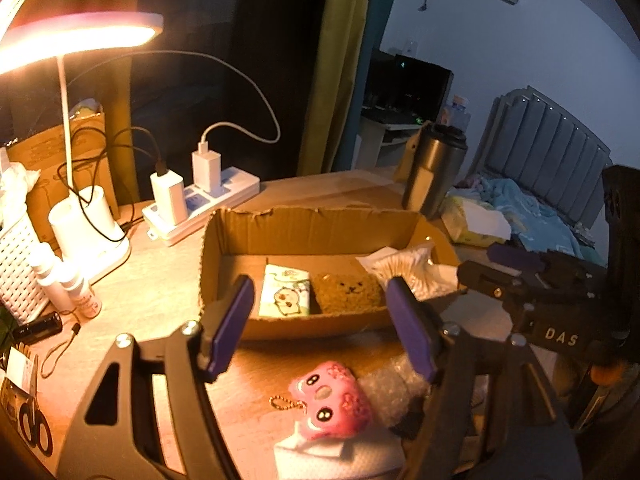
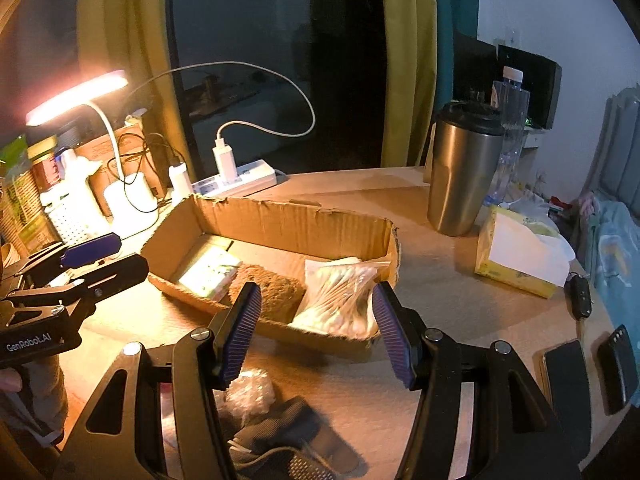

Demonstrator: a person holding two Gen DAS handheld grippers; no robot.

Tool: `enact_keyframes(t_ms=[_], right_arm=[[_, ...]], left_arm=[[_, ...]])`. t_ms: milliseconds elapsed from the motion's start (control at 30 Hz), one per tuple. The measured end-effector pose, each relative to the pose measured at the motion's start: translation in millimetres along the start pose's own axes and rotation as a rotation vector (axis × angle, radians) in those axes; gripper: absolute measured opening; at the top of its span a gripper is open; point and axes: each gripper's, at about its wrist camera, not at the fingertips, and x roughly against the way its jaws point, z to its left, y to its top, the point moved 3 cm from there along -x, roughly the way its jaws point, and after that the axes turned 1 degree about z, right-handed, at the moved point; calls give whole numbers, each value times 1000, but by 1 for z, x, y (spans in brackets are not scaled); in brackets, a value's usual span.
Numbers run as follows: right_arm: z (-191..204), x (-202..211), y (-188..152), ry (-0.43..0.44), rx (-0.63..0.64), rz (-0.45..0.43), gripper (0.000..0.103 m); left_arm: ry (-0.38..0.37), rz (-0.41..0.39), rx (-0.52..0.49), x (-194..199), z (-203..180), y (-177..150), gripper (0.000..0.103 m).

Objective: Organize soft objects
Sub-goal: 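Withdraw both open grippers from the box toward the remaining desk items, then grasp the pink plush keychain with the left gripper while the right gripper grasps two bubble-wrapped bundles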

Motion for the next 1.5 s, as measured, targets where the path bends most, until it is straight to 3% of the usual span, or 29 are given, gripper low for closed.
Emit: enact_keyframes(t_ms=[533,1233,1367,1500], right_arm=[[26,15,-23,8,21,21,61],[54,-16,-56,47,44,138,61],[56,-29,-60,73,41,169,73],[57,-39,-61,82,44,189,73]], left_arm=[[6,-14,15,31,10,-25,71],[8,28,73,31,38,-60,71],[12,47,82,25,44,-63,71],[14,64,91,19,48,-65,71]])
